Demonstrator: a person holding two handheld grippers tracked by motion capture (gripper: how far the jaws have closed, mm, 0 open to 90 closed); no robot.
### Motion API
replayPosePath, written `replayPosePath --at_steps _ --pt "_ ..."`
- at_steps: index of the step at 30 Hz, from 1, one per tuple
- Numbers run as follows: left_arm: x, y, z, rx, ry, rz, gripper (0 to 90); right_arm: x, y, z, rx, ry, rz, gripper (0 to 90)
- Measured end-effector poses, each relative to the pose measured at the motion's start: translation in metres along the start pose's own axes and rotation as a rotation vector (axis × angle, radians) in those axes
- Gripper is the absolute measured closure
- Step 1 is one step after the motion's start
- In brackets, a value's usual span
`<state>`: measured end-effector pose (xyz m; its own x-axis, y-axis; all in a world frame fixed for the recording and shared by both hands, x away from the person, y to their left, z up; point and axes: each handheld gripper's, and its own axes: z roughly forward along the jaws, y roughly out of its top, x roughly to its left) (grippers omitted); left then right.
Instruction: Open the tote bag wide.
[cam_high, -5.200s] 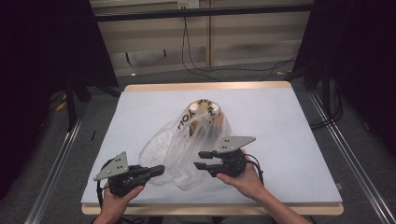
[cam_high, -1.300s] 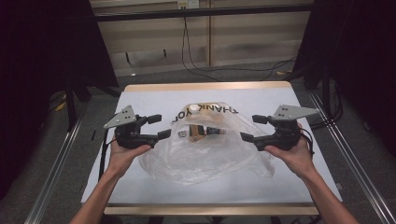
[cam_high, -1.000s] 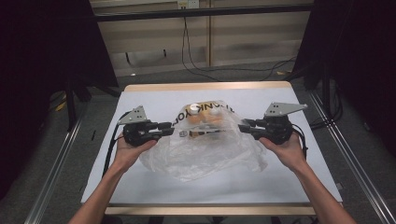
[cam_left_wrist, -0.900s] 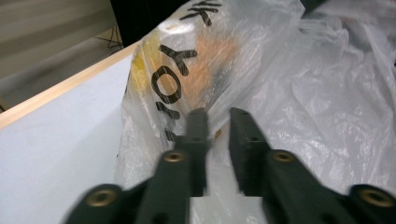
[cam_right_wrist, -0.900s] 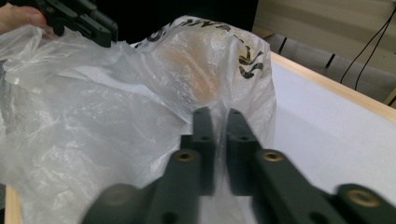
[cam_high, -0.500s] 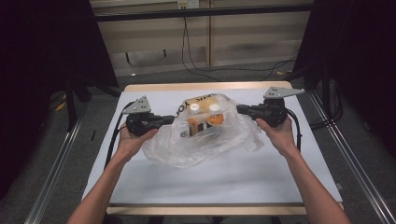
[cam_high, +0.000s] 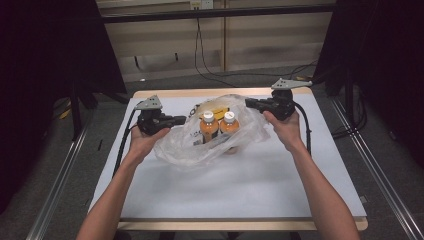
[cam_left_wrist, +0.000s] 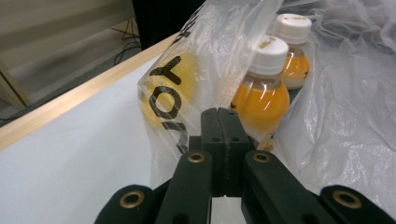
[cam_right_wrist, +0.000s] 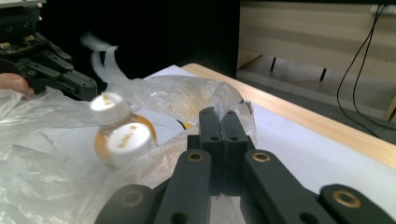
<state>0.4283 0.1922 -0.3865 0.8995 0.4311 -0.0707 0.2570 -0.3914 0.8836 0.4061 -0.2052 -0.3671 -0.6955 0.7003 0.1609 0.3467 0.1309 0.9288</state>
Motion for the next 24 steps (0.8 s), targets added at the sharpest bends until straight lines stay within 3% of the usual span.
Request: replayPosePath --at_steps 5,7,8,12,16,21,24 --pt "0.004 -0.005 0.007 0.035 -0.006 -0.005 90.0 -0.009 -0.009 0.013 0.038 -0.012 0.021 90.0" --pt "0.004 -0.007 0.010 0.064 -0.004 0.005 90.0 -0.013 -0.017 0.018 0.055 -0.012 0.035 90.0" --pt "0.004 -0.010 0.013 0.101 -0.006 0.013 90.0 -0.013 -0.020 0.019 0.065 -0.008 0.036 90.0" --pt "0.003 -0.017 0.015 0.120 -0.023 0.012 90.0 -0.011 -0.029 0.021 0.083 0.003 0.029 90.0" --pt "0.002 -0.029 0.024 0.188 -0.010 0.019 90.0 -0.012 -0.039 0.022 0.111 0.005 0.025 90.0" --pt "0.001 -0.033 0.033 0.230 -0.007 0.023 90.0 -0.014 -0.049 0.024 0.147 -0.017 0.019 90.0" --pt "0.000 -0.039 0.042 0.296 0.006 0.039 90.0 -0.019 -0.062 0.027 0.194 -0.035 0.019 90.0"
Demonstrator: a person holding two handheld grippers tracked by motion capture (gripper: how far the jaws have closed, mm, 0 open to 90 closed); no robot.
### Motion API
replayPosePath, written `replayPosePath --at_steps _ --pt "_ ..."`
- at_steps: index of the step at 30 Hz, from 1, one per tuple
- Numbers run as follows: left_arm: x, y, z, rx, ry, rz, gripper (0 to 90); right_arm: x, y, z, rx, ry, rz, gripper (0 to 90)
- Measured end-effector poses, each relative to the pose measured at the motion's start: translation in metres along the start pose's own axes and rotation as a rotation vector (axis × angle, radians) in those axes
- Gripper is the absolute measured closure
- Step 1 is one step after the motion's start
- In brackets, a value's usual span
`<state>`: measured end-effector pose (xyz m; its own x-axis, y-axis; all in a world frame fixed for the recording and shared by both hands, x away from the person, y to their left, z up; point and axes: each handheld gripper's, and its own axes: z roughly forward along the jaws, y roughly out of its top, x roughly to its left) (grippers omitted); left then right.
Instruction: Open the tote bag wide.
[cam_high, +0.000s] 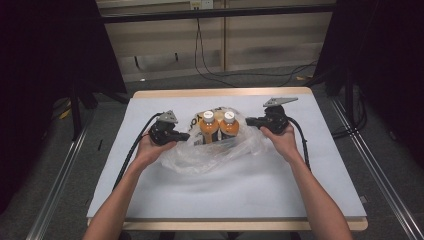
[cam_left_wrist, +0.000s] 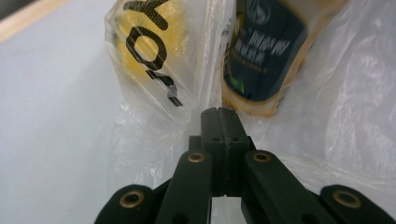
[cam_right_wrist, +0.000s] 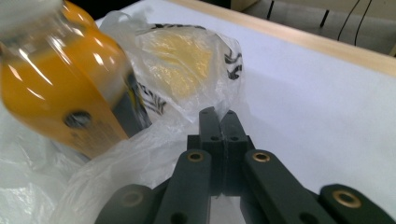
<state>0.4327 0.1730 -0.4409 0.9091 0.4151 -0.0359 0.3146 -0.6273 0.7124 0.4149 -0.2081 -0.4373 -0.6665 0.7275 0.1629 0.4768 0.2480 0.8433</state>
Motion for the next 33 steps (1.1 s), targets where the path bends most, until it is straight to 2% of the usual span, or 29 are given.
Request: replayPosePath --at_steps 5,6,7,9,10,12,13,14,15,16,17,18,21,22,23,24,25,26,28,29,30,32,33 --pt "-0.001 -0.003 0.006 0.038 -0.002 0.029 90.0 -0.006 -0.011 0.001 0.027 -0.009 0.007 90.0" --pt "-0.001 -0.004 0.007 0.056 -0.019 0.033 90.0 -0.007 -0.013 0.001 0.040 -0.012 0.005 90.0" --pt "-0.002 -0.005 0.010 0.072 -0.022 0.037 90.0 -0.008 -0.018 0.004 0.079 -0.024 0.000 90.0" --pt "-0.003 -0.006 0.011 0.085 -0.016 0.039 90.0 -0.009 -0.021 0.005 0.096 -0.026 -0.003 90.0" --pt "-0.003 -0.007 0.012 0.095 -0.006 0.053 90.0 -0.009 -0.024 0.007 0.115 -0.025 -0.005 90.0" --pt "-0.003 -0.010 0.016 0.099 0.003 0.045 90.0 -0.010 -0.031 0.011 0.142 -0.036 -0.007 90.0" --pt "-0.002 -0.011 0.017 0.125 0.012 0.072 90.0 -0.011 -0.034 0.012 0.150 -0.038 -0.010 90.0" --pt "-0.003 -0.013 0.020 0.122 0.025 0.052 90.0 -0.012 -0.035 0.014 0.158 -0.042 -0.005 90.0" --pt "-0.002 -0.015 0.022 0.147 0.036 0.067 90.0 -0.013 -0.037 0.015 0.168 -0.050 -0.006 90.0" --pt "-0.001 -0.017 0.025 0.155 0.055 0.065 90.0 -0.014 -0.038 0.017 0.176 -0.057 -0.006 90.0" --pt "-0.001 -0.017 0.025 0.155 0.055 0.065 90.0 -0.014 -0.038 0.017 0.176 -0.057 -0.006 90.0" --pt "0.007 -0.019 0.023 0.145 0.041 0.044 90.0 -0.018 -0.040 0.018 0.173 -0.059 0.012 90.0" --pt "0.014 -0.020 0.023 0.145 0.032 0.050 90.0 -0.020 -0.042 0.022 0.200 -0.082 -0.002 90.0" --pt "0.013 -0.021 0.025 0.111 0.036 0.009 90.0 -0.021 -0.043 0.023 0.203 -0.079 -0.005 90.0" --pt "0.013 -0.021 0.025 0.111 0.036 0.009 90.0 -0.021 -0.043 0.023 0.203 -0.079 -0.005 90.0" --pt "0.016 -0.022 0.026 0.089 0.037 -0.016 90.0 -0.023 -0.044 0.024 0.192 -0.085 0.011 90.0" --pt "0.019 -0.023 0.027 0.077 0.047 -0.016 90.0 -0.023 -0.044 0.024 0.190 -0.098 0.007 90.0" --pt "0.019 -0.023 0.029 0.051 0.052 -0.055 90.0 -0.023 -0.043 0.024 0.190 -0.119 0.000 90.0" --pt "0.024 -0.021 0.029 0.085 0.075 -0.015 90.0 -0.023 -0.043 0.025 0.187 -0.136 0.002 90.0" --pt "0.023 -0.021 0.031 0.060 0.077 -0.050 90.0 -0.023 -0.042 0.026 0.182 -0.146 -0.010 90.0" --pt "0.024 -0.021 0.031 0.051 0.074 -0.064 90.0 -0.023 -0.042 0.026 0.184 -0.150 -0.011 90.0" --pt "0.026 -0.023 0.030 0.035 0.060 -0.080 90.0 -0.023 -0.043 0.026 0.178 -0.148 0.006 89.7" --pt "0.026 -0.023 0.028 0.024 0.052 -0.083 90.0 -0.025 -0.043 0.025 0.179 -0.128 0.022 88.5"
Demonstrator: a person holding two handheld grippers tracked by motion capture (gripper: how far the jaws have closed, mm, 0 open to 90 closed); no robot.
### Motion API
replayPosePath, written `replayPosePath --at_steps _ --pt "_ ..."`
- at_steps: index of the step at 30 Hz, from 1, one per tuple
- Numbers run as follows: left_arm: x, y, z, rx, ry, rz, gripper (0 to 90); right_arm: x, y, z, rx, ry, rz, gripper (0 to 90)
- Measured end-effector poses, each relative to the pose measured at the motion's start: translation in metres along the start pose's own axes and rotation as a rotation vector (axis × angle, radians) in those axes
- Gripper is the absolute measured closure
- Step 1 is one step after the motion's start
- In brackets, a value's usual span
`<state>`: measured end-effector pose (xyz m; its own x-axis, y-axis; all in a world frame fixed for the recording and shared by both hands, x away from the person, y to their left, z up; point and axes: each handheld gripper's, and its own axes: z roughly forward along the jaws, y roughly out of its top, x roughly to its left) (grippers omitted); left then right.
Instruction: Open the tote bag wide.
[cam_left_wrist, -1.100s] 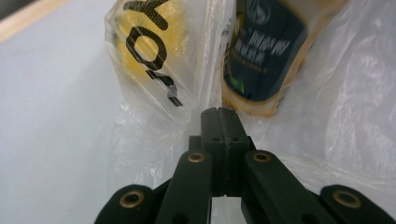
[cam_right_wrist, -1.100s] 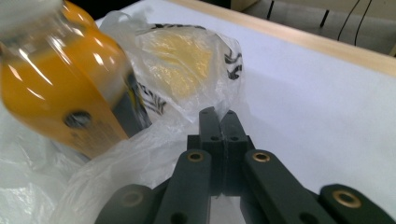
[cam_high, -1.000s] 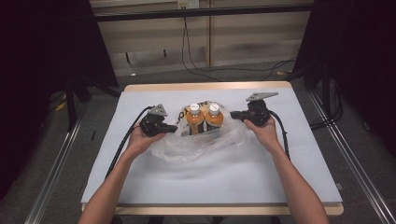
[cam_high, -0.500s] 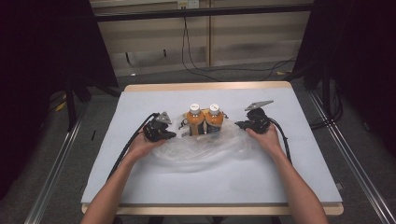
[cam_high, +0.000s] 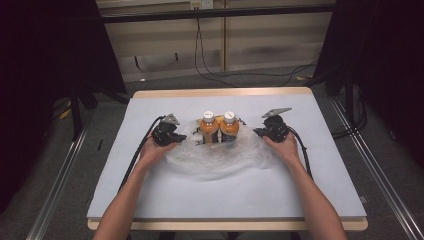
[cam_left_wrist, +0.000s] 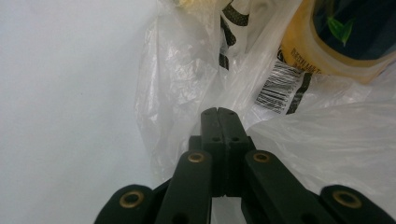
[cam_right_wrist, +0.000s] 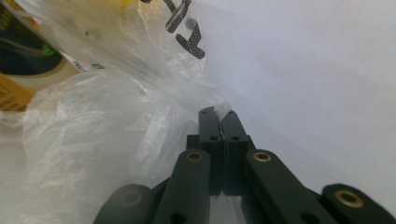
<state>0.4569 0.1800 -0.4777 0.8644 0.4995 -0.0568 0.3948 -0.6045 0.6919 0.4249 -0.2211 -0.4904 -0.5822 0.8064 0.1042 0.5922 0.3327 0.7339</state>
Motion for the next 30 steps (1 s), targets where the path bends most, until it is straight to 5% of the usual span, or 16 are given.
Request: replayPosePath --at_steps 3,8,9,13,20,21,23,30 --pt "0.001 0.001 -0.010 -0.063 -0.016 -0.041 90.0 -0.004 0.001 -0.008 -0.034 0.038 0.020 79.8" --pt "-0.002 0.010 -0.042 -0.176 -0.020 -0.036 90.0 -0.005 0.007 -0.025 -0.111 0.060 0.051 60.0" --pt "-0.009 0.015 -0.057 -0.201 -0.015 -0.005 90.0 -0.004 0.012 -0.037 -0.159 0.072 0.053 51.5" --pt "-0.022 0.022 -0.081 -0.249 -0.025 0.031 90.0 0.000 0.019 -0.057 -0.200 0.060 0.038 43.8" --pt "-0.039 0.032 -0.110 -0.350 -0.040 0.066 86.7 0.011 0.027 -0.084 -0.261 0.096 0.019 47.9" --pt "-0.047 0.036 -0.116 -0.361 -0.025 0.074 84.8 0.018 0.030 -0.090 -0.274 0.112 -0.002 55.1" --pt "-0.055 0.040 -0.124 -0.390 -0.033 0.093 81.4 0.027 0.033 -0.095 -0.288 0.127 -0.029 55.9" --pt "-0.073 0.050 -0.146 -0.458 -0.053 0.129 74.5 0.054 0.043 -0.096 -0.267 0.178 -0.093 70.2"
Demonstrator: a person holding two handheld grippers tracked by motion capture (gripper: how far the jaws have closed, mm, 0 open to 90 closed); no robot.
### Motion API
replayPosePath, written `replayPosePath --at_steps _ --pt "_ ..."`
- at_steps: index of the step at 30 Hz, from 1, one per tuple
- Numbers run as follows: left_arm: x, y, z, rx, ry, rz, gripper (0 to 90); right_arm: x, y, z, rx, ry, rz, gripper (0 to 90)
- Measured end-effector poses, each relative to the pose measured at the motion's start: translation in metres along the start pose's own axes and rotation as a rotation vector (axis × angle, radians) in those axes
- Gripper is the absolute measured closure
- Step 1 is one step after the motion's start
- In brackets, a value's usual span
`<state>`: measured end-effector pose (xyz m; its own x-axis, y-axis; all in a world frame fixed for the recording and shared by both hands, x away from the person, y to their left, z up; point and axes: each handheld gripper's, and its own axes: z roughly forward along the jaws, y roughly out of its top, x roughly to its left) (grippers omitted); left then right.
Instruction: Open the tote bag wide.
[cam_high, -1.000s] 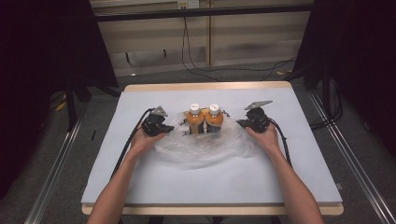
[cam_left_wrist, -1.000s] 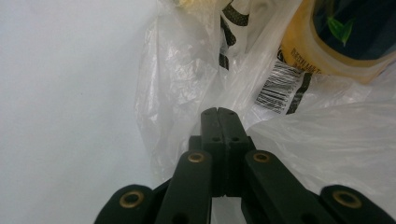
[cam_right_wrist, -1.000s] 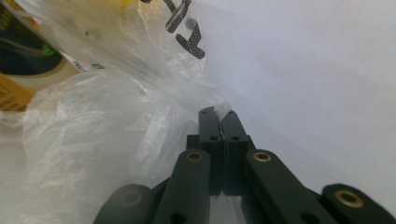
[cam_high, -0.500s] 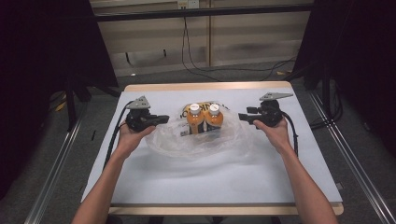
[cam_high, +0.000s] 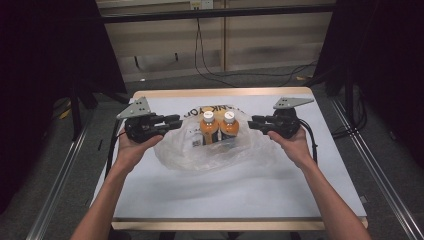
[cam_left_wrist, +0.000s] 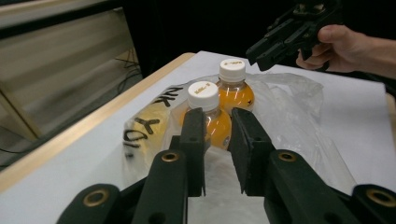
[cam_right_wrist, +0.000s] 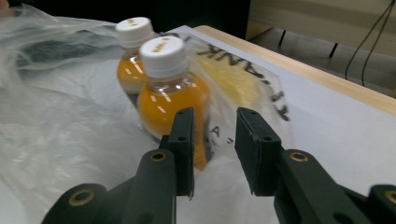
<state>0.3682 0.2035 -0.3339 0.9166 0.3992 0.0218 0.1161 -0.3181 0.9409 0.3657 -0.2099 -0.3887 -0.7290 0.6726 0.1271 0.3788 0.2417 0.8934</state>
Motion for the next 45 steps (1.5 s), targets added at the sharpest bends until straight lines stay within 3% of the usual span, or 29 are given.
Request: replayPosePath --at_steps 3,5,8,9,10,11,12,13,14,15,16,19,25,27,30,31,33,34,38,42,43,44,45 --pt "-0.006 0.003 -0.002 0.008 -0.013 0.026 75.4 0.004 0.000 0.007 0.037 0.009 -0.012 76.7" --pt "-0.010 0.001 0.005 0.038 -0.067 0.044 83.5 0.003 -0.001 0.013 0.057 0.010 -0.016 81.4" --pt "-0.015 -0.016 0.034 0.189 -0.105 0.053 90.0 -0.001 -0.004 0.026 0.095 0.012 -0.011 86.2" --pt "-0.015 -0.016 0.034 0.189 -0.105 0.053 90.0 -0.002 -0.005 0.032 0.113 0.011 -0.017 86.7" --pt "-0.015 -0.024 0.046 0.235 -0.106 0.054 90.0 -0.002 -0.005 0.032 0.113 0.011 -0.017 86.7" --pt "-0.012 -0.041 0.068 0.334 -0.096 0.043 90.0 -0.003 -0.009 0.043 0.150 0.007 -0.021 87.8" --pt "-0.012 -0.041 0.068 0.334 -0.096 0.043 90.0 -0.003 -0.009 0.043 0.150 0.007 -0.021 87.8" --pt "-0.009 -0.048 0.078 0.366 -0.083 0.036 89.6 -0.005 -0.013 0.053 0.196 -0.002 -0.030 88.0" --pt "-0.006 -0.054 0.085 0.411 -0.073 0.041 89.6 -0.005 -0.013 0.053 0.196 -0.002 -0.030 88.0" --pt "0.002 -0.067 0.097 0.464 -0.067 0.031 89.7 -0.007 -0.018 0.062 0.237 -0.007 -0.035 88.3" --pt "0.002 -0.067 0.097 0.464 -0.067 0.031 89.9 -0.007 -0.018 0.062 0.237 -0.007 -0.035 88.3" --pt "0.012 -0.084 0.109 0.538 -0.066 0.013 90.0 -0.013 -0.028 0.075 0.301 -0.016 -0.040 89.8" --pt "0.014 -0.093 0.113 0.610 -0.045 0.062 90.0 -0.013 -0.041 0.086 0.381 0.001 -0.074 90.0" --pt "0.015 -0.097 0.113 0.636 -0.036 0.062 90.0 -0.014 -0.045 0.087 0.402 0.007 -0.080 90.0" --pt "0.019 -0.101 0.112 0.632 -0.035 0.052 90.0 -0.014 -0.049 0.087 0.440 0.002 -0.097 90.0" --pt "0.023 -0.101 0.110 0.655 0.008 0.083 90.0 -0.015 -0.050 0.086 0.448 0.004 -0.113 90.0" --pt "0.031 -0.101 0.109 0.667 0.025 0.091 90.0 -0.016 -0.052 0.085 0.470 0.002 -0.125 90.0" --pt "0.036 -0.101 0.109 0.672 0.022 0.075 90.0 -0.017 -0.052 0.084 0.475 -0.009 -0.128 90.0" --pt "0.047 -0.100 0.110 0.695 0.047 0.079 90.0 -0.024 -0.052 0.080 0.481 -0.059 -0.147 90.0" --pt "0.058 -0.098 0.112 0.730 0.081 0.116 90.0 -0.031 -0.051 0.078 0.497 -0.109 -0.174 90.0" --pt "0.060 -0.098 0.114 0.734 0.089 0.106 90.0 -0.034 -0.050 0.079 0.511 -0.165 -0.199 90.0" --pt "0.062 -0.098 0.115 0.735 0.100 0.130 90.0 -0.034 -0.050 0.079 0.511 -0.165 -0.199 90.0" --pt "0.067 -0.097 0.116 0.739 0.094 0.106 90.0 -0.041 -0.050 0.080 0.500 -0.176 -0.185 90.0"
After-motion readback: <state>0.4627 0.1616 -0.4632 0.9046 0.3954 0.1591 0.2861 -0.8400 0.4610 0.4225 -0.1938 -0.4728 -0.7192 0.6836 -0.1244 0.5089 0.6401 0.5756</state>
